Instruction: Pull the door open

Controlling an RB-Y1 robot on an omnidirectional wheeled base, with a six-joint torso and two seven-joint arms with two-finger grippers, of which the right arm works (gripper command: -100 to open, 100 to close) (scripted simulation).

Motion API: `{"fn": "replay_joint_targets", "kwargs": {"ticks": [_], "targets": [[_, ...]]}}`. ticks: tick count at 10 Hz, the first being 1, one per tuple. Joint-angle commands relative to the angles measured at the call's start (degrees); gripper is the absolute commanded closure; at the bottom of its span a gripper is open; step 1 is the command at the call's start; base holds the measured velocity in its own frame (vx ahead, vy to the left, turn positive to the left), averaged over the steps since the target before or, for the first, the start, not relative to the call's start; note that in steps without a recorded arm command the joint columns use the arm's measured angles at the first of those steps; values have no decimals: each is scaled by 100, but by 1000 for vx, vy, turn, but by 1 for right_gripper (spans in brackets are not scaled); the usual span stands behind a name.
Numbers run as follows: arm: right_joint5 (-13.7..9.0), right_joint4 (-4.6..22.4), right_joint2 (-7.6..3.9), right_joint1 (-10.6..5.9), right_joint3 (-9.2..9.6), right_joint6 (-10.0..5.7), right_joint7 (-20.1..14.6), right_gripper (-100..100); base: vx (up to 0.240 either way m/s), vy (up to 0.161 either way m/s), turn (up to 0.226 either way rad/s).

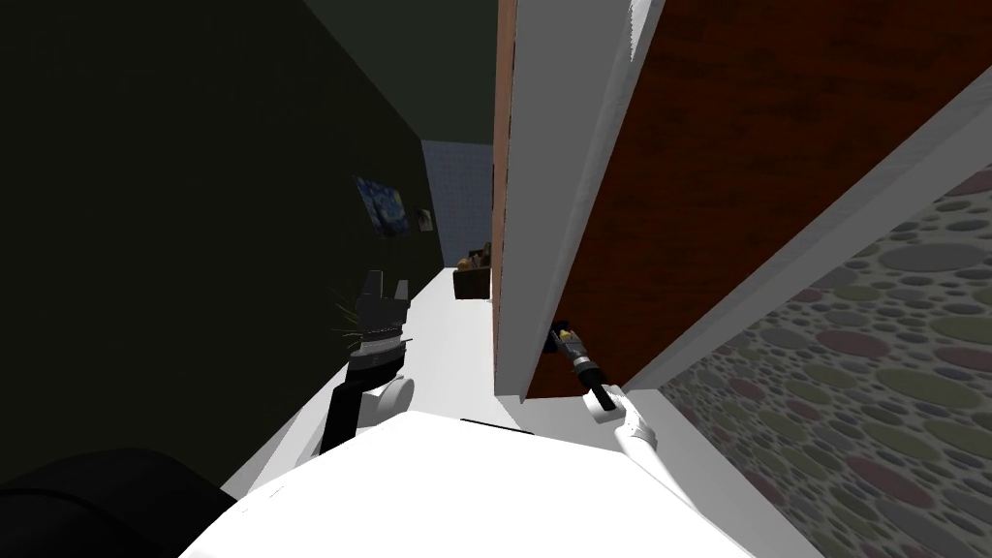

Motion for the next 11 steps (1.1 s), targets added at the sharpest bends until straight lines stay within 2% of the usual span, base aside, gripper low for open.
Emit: {"fn": "replay_joint_targets", "kwargs": {"ticks": [1, 6, 7, 11], "targets": [[4, -8, 1, 7, 13, 0, -4, 100, -6, -2, -56], [4, -8, 1, 7, 13, 0, -4, 100, -6, -4, -1], [-107, 30, -14, -26, 20, 4, -226, 100, -23, -17, 59], [-367, 116, -20, -93, 65, -3, -731, 100, -45, -40, 65]]}}
